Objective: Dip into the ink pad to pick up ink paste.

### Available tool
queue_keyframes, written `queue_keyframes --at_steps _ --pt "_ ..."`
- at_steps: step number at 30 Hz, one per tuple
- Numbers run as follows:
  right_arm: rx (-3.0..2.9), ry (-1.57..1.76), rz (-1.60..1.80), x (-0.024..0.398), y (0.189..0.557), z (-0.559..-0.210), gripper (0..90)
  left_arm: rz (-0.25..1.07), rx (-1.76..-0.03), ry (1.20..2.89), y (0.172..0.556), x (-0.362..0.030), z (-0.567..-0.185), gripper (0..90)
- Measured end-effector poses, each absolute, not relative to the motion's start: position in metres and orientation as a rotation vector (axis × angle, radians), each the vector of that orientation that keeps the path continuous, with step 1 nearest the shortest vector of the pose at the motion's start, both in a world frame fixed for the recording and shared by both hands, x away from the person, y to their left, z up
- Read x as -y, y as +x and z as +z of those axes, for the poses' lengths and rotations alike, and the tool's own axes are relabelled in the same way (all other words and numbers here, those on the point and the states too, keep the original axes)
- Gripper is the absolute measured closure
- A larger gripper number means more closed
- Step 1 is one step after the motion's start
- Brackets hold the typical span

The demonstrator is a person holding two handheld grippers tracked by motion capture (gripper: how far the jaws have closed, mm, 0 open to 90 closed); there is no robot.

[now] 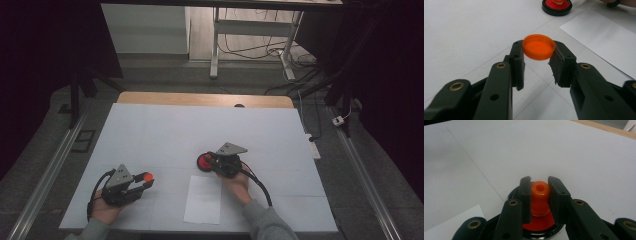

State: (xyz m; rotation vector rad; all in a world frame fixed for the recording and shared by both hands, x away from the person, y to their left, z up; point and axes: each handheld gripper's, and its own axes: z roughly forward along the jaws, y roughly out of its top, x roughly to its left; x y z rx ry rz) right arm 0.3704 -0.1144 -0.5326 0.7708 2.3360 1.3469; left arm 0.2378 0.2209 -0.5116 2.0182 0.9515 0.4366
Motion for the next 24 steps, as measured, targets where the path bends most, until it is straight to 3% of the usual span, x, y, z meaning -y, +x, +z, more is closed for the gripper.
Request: queue_keyframes --at_steps 24 --pt "-2.288 0.768 1.464 0.122 0.367 -0.511 72.9 0.44 -0.95 2.021 0.238 -0.221 -0.512 64.3"
